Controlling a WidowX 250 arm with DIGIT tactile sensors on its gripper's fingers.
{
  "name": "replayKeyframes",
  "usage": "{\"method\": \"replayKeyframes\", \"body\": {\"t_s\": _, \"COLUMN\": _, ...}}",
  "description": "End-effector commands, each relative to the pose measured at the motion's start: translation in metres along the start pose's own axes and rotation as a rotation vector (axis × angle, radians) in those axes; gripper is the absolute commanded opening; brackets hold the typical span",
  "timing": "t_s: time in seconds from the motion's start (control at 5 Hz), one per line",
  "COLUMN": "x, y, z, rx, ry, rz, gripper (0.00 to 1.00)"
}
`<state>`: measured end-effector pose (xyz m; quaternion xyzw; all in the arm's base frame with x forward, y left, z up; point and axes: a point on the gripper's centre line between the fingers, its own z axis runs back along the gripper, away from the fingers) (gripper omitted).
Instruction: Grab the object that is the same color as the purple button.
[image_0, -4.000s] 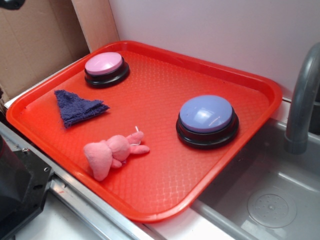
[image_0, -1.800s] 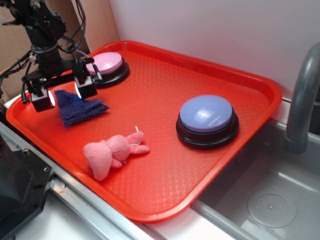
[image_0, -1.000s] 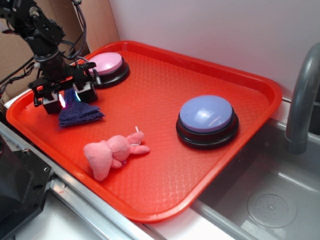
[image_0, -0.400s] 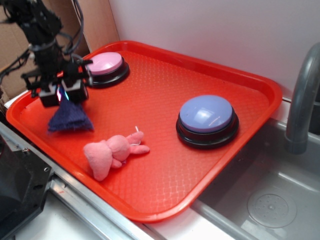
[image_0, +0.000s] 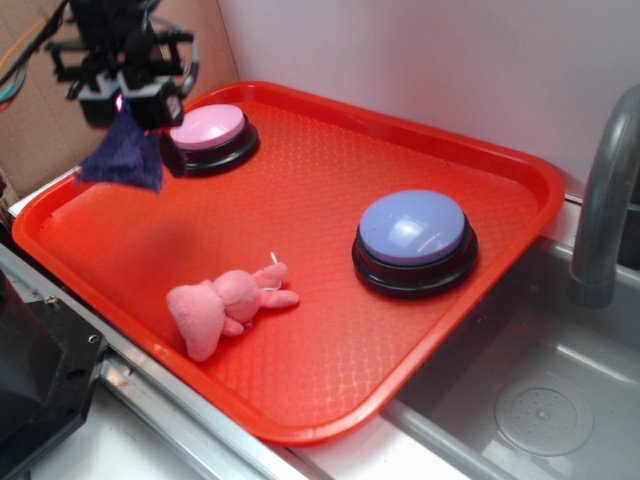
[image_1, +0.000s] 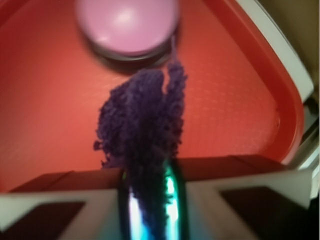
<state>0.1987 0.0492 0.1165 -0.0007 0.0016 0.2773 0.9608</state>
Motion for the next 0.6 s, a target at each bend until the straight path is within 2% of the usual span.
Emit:
{"method": "replayKeyframes", "body": {"t_s": 0.0, "x": -0.023, "y": -0.033, "z": 0.062, "rx": -0.058, "ry": -0.019, "rz": -0.395, "gripper": 0.00}}
{"method": "replayKeyframes", "body": {"t_s": 0.2, "x": -0.036, "y": -0.040, "z": 0.063, "rx": -0.066, "ry": -0.048, "rz": -0.496, "gripper": 0.00}}
{"method": "replayKeyframes", "body": {"t_s": 0.4, "x": -0.038, "y": -0.037, "z": 0.061, "rx": -0.059, "ry": -0.065, "rz": -0.484, "gripper": 0.00}}
